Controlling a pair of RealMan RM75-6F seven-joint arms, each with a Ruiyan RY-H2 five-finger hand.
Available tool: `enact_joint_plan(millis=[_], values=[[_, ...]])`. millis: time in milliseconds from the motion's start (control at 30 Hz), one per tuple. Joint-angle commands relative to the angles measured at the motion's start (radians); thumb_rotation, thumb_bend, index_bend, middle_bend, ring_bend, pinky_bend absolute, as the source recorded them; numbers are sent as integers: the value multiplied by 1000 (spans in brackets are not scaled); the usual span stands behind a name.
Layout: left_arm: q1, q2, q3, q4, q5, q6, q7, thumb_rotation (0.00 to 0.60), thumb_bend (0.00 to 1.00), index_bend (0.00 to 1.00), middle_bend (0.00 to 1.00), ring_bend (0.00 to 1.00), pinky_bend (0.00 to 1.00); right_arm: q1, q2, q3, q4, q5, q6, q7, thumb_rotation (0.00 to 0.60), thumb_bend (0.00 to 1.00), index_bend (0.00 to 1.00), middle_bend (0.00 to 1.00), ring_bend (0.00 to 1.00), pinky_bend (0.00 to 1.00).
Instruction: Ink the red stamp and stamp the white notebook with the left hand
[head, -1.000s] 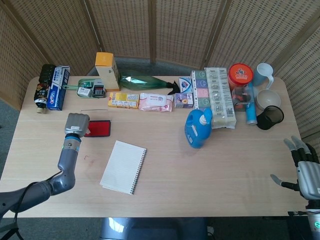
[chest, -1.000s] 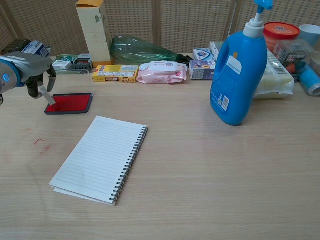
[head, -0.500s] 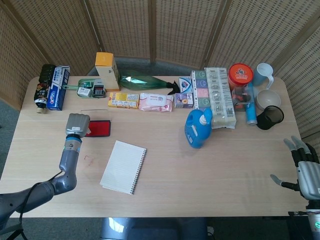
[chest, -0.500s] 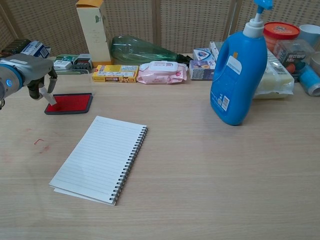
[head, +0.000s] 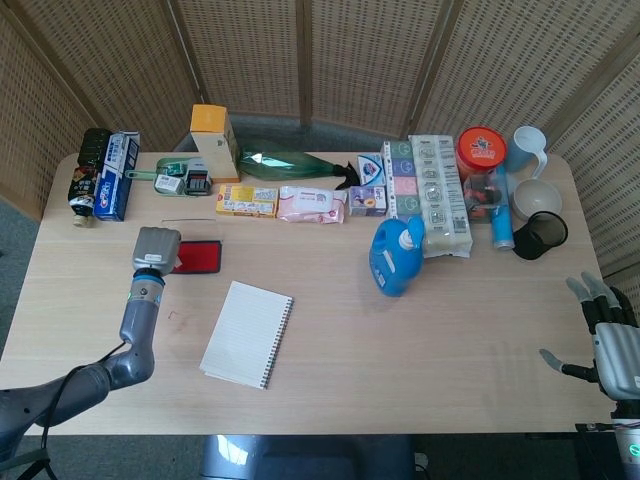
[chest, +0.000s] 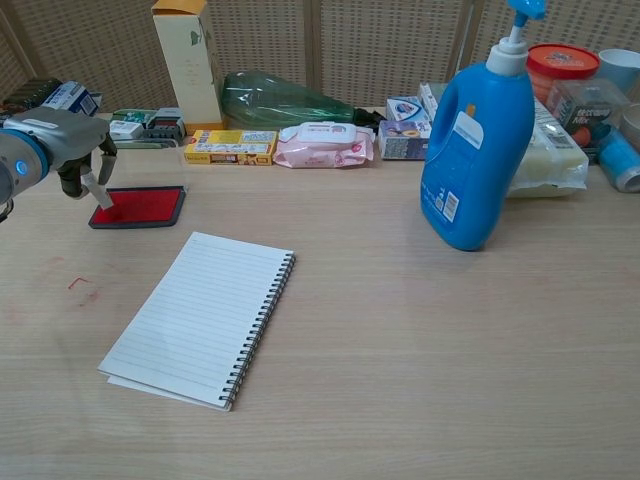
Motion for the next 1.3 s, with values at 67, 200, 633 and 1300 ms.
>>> enact_joint_plan(millis=[67, 200, 633, 1300], values=[[-2, -4, -1, 2, 1, 6, 13, 600, 361, 615, 1000, 1000, 1000, 0, 0, -1, 0, 0, -1, 1, 523, 0, 29, 0, 0, 0], [-2, -15, 0, 11, -5, 6, 34, 600, 361, 615, 1000, 1000, 1000, 0, 2, -1, -2, -1, 0, 3, 522, 0, 28, 0, 0, 0], [-1, -23, -12, 23, -10, 7, 54, 600, 360, 616, 1000, 1000, 1000, -1, 4, -3, -4, -5, 1, 8, 520, 0, 28, 0, 0, 0], [-6, -44, -32, 44, -15, 2, 68, 600, 360, 618, 1000, 1000, 1000, -2, 8, -2, -5, -2, 2, 16, 522, 0, 28, 0, 0, 0]])
